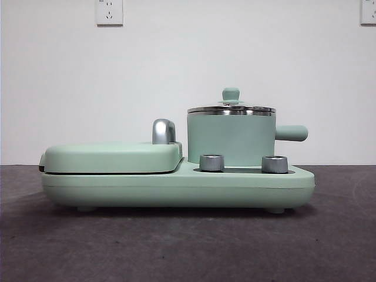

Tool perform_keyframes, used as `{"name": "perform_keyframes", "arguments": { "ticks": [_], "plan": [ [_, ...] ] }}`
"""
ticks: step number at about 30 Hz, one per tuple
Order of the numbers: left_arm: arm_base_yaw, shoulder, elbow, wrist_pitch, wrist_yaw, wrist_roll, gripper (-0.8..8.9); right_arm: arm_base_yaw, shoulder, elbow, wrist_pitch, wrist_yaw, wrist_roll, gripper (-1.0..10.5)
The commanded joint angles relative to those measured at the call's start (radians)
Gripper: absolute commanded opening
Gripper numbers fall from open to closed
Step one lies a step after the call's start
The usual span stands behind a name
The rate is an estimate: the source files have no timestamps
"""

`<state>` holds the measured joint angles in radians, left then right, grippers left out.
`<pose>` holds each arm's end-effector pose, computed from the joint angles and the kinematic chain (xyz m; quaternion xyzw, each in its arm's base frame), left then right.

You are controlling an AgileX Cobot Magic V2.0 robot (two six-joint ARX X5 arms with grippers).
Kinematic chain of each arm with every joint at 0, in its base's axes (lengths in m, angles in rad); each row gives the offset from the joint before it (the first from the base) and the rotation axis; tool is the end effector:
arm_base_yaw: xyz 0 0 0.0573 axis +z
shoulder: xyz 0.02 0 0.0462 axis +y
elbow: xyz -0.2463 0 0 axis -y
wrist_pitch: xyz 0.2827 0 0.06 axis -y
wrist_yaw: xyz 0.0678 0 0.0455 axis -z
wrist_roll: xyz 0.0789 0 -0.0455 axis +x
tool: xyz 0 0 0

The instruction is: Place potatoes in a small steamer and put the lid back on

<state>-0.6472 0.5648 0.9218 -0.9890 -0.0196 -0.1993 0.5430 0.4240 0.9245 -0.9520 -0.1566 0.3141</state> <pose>0.1399 -0.1038 0.3037 0.0113 0.3214 -0.2627 0.9097 0.1185 0.0859 0.3295 0.1008 0.2692 0.2955 0.9111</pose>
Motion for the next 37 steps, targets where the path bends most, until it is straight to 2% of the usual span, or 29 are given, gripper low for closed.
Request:
{"name": "perform_keyframes", "arguments": {
  "ticks": [1,2,6,11,19,23,26,37],
  "plan": [
    [0.079,-0.05,-0.089,0.117,0.002,0.018,0.06,0.007,0.005,0.005,0.01,0.001,-0.008,0.2],
    [0.124,-0.079,-0.144,0.193,-0.008,0.07,0.06,0.007,0.005,0.005,0.01,0.001,-0.008,0.2],
    [0.305,-0.229,-0.419,0.524,-0.008,0.174,0.06,0.007,0.005,0.005,0.011,0.0,-0.008,0.2],
    [0.462,-0.404,-0.717,0.742,-0.008,0.184,0.06,0.007,0.005,0.005,0.013,0.001,-0.008,0.2],
    [0.562,-0.56,-0.897,0.769,-0.008,0.188,0.06,0.007,0.005,0.005,0.036,0.001,-0.008,0.2],
    [0.578,-0.562,-0.909,0.811,-0.008,0.187,0.06,0.007,0.005,0.005,0.037,0.0,-0.008,0.2],
    [0.578,-0.558,-0.909,0.835,-0.008,0.129,0.06,0.007,0.005,0.005,0.036,0.0,-0.008,0.2],
    [0.578,-0.56,-0.908,0.851,-0.008,0.129,0.06,0.007,0.005,0.005,0.036,0.0,-0.008,0.2]
  ]
}}
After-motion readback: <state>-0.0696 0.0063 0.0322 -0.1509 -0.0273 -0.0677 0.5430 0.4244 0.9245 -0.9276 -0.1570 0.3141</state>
